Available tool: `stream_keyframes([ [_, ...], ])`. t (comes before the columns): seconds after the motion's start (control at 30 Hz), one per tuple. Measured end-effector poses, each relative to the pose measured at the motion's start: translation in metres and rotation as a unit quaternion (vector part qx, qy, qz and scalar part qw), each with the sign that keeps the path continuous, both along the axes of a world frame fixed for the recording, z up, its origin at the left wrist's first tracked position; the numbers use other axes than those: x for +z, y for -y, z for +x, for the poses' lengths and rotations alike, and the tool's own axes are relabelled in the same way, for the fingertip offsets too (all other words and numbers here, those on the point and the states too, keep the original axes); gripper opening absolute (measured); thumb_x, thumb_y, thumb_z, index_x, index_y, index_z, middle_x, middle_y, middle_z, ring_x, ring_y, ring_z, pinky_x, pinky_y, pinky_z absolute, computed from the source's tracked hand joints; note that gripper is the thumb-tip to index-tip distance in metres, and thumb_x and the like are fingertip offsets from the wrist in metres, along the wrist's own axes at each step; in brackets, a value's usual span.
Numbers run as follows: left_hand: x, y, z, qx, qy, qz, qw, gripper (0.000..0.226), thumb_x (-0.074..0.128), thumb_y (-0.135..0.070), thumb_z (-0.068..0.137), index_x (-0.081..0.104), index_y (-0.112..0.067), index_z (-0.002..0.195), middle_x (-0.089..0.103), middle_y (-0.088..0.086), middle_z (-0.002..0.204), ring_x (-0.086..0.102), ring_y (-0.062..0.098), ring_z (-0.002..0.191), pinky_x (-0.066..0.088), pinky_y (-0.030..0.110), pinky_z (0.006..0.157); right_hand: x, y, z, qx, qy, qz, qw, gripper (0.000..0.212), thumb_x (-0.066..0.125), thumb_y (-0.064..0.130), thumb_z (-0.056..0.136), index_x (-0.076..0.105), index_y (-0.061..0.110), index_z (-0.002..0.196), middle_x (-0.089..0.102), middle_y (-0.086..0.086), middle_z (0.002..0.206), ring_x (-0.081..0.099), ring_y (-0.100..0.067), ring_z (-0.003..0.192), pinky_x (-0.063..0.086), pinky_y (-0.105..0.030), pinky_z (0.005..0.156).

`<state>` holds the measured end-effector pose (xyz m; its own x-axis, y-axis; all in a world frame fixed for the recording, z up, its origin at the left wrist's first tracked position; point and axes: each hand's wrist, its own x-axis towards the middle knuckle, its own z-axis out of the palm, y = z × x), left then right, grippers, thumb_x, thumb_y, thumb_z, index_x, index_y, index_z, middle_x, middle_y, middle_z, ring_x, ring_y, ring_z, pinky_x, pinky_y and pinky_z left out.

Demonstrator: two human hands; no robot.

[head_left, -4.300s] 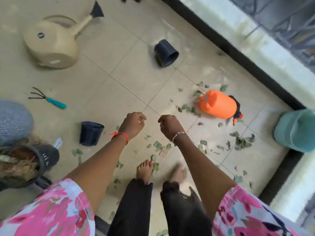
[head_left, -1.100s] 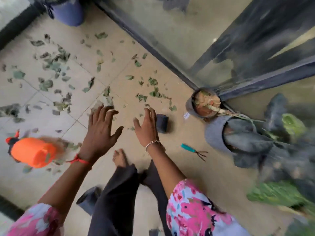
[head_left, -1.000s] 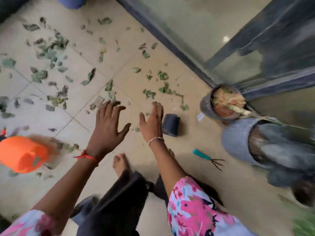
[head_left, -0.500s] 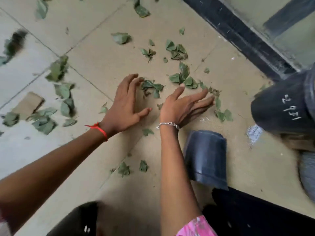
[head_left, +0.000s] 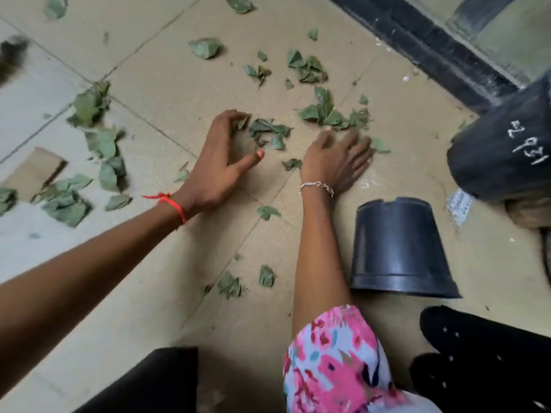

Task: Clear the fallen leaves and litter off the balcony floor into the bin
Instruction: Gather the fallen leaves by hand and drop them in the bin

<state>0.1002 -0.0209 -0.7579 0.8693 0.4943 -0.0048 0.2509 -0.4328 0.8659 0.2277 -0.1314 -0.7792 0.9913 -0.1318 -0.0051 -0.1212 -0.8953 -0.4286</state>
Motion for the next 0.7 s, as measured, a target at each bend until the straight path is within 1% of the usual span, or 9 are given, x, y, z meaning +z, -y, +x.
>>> stream_keyframes([
  [0.07, 0.004, 0.001, -0.016, -0.011, -0.02, -0.006, 1.0, 0.071, 0.05, -0.045, 0.079, 0.03, -0.013, 0.139, 0.033, 0.004, 0.144, 0.031, 0.004, 0.122, 0.024, 0.016, 0.101, -0.002, -0.003, -0.026, 0.084, 0.051, 0.025, 0.995, 0.047, 0.039, 0.035, 0.094, 0.045, 0.014, 0.136, 0.033, -0.014, 0.148, 0.023, -0.029, 0.14, 0.013, -0.038, 0.116],
  [0.1, 0.006, 0.0, -0.025, -0.018, -0.029, -0.002, 0.999, 0.071, 0.048, -0.046, 0.079, 0.03, -0.014, 0.14, 0.032, 0.003, 0.146, 0.029, 0.003, 0.122, 0.024, 0.017, 0.101, -0.004, -0.005, -0.042, 0.127, 0.069, 0.07, 0.987, 0.044, 0.04, 0.034, 0.093, 0.052, 0.012, 0.13, 0.041, -0.014, 0.143, 0.031, -0.03, 0.136, 0.019, -0.04, 0.114],
  [0.2, 0.013, 0.004, -0.055, -0.03, -0.042, 0.017, 0.998, 0.068, 0.047, -0.046, 0.081, 0.031, -0.013, 0.139, 0.031, 0.003, 0.147, 0.03, 0.004, 0.125, 0.023, 0.018, 0.103, 0.003, 0.0, -0.079, 0.212, 0.055, 0.304, 0.927, 0.04, 0.041, 0.027, 0.091, 0.06, 0.002, 0.116, 0.059, -0.015, 0.122, 0.053, -0.021, 0.114, 0.041, -0.035, 0.1],
  [0.27, 0.014, 0.013, -0.077, -0.01, -0.046, 0.017, 0.999, 0.066, 0.046, -0.045, 0.083, 0.032, -0.013, 0.139, 0.032, 0.001, 0.146, 0.03, 0.004, 0.127, 0.023, 0.016, 0.103, 0.01, 0.012, -0.102, 0.217, 0.052, 0.376, 0.899, 0.044, 0.041, 0.032, 0.091, 0.058, -0.001, 0.116, 0.059, -0.016, 0.12, 0.054, -0.021, 0.112, 0.044, -0.034, 0.098],
  [0.3, 0.013, 0.018, -0.088, 0.004, -0.044, 0.014, 0.999, 0.064, 0.045, -0.045, 0.085, 0.032, -0.013, 0.139, 0.033, 0.0, 0.145, 0.03, 0.003, 0.127, 0.023, 0.013, 0.102, 0.012, 0.019, -0.113, 0.212, 0.06, 0.365, 0.904, 0.048, 0.04, 0.037, 0.091, 0.056, 0.001, 0.119, 0.056, -0.016, 0.123, 0.052, -0.024, 0.117, 0.043, -0.04, 0.099],
  [0.37, 0.007, 0.031, -0.11, 0.02, -0.037, 0.004, 0.999, 0.06, 0.042, -0.043, 0.087, 0.032, -0.014, 0.138, 0.035, -0.004, 0.143, 0.029, -0.001, 0.126, 0.021, 0.004, 0.099, 0.013, 0.034, -0.137, 0.2, 0.063, 0.28, 0.937, 0.055, 0.037, 0.045, 0.09, 0.047, 0.005, 0.127, 0.046, -0.017, 0.134, 0.04, -0.03, 0.129, 0.037, -0.047, 0.104],
  [0.47, -0.002, 0.045, -0.129, 0.03, -0.022, -0.012, 0.999, 0.052, 0.04, -0.039, 0.091, 0.036, -0.013, 0.136, 0.038, -0.008, 0.137, 0.034, -0.002, 0.124, 0.021, -0.003, 0.097, 0.007, 0.055, -0.179, 0.176, 0.031, 0.088, 0.98, 0.072, 0.029, 0.059, 0.087, 0.033, 0.01, 0.139, 0.029, -0.02, 0.148, 0.019, -0.032, 0.141, 0.02, -0.046, 0.115],
  [0.6, -0.006, 0.051, -0.134, 0.057, 0.013, -0.017, 0.998, 0.047, 0.039, -0.033, 0.093, 0.041, -0.006, 0.132, 0.045, -0.002, 0.131, 0.04, -0.001, 0.119, 0.027, 0.003, 0.099, 0.001, 0.058, -0.225, 0.273, 0.042, -0.069, 0.959, 0.089, 0.031, 0.061, 0.076, 0.019, 0.007, 0.145, 0.023, -0.021, 0.151, 0.014, -0.034, 0.143, 0.014, -0.05, 0.116],
  [0.7, -0.004, 0.046, -0.133, 0.083, 0.026, -0.032, 0.996, 0.046, 0.039, -0.035, 0.093, 0.041, -0.011, 0.132, 0.047, -0.006, 0.131, 0.045, -0.004, 0.112, 0.03, 0.004, 0.094, -0.005, 0.037, -0.214, 0.334, 0.02, -0.119, 0.935, 0.093, 0.039, 0.058, 0.081, -0.006, 0.012, 0.147, 0.002, -0.018, 0.155, -0.003, -0.031, 0.144, 0.003, -0.05, 0.117],
])
